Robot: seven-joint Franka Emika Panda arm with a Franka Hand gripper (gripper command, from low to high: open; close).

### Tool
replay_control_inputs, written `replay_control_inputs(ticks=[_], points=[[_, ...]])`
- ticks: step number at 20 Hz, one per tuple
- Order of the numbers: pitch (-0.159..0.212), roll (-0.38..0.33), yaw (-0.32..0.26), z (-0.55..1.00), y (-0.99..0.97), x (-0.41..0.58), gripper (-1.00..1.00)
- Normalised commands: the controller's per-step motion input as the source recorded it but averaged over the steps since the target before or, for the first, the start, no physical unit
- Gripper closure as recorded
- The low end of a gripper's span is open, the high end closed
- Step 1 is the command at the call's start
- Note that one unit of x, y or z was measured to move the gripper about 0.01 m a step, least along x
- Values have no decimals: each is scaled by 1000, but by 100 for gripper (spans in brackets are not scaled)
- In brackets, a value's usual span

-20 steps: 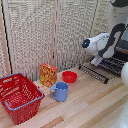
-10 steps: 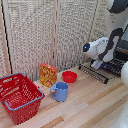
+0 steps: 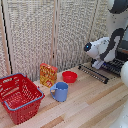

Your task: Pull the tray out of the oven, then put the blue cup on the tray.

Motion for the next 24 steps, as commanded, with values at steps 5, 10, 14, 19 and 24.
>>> replay_control_inputs(ticks=[5, 10, 14, 19, 24], points=[[20, 29, -26, 107, -187, 0, 100], [8, 49, -34, 161, 47, 48, 100], [0, 46, -59, 46, 438, 187, 100], [0, 0, -34, -5, 801, 229, 100], [0, -5, -39, -27, 929, 271, 100]])
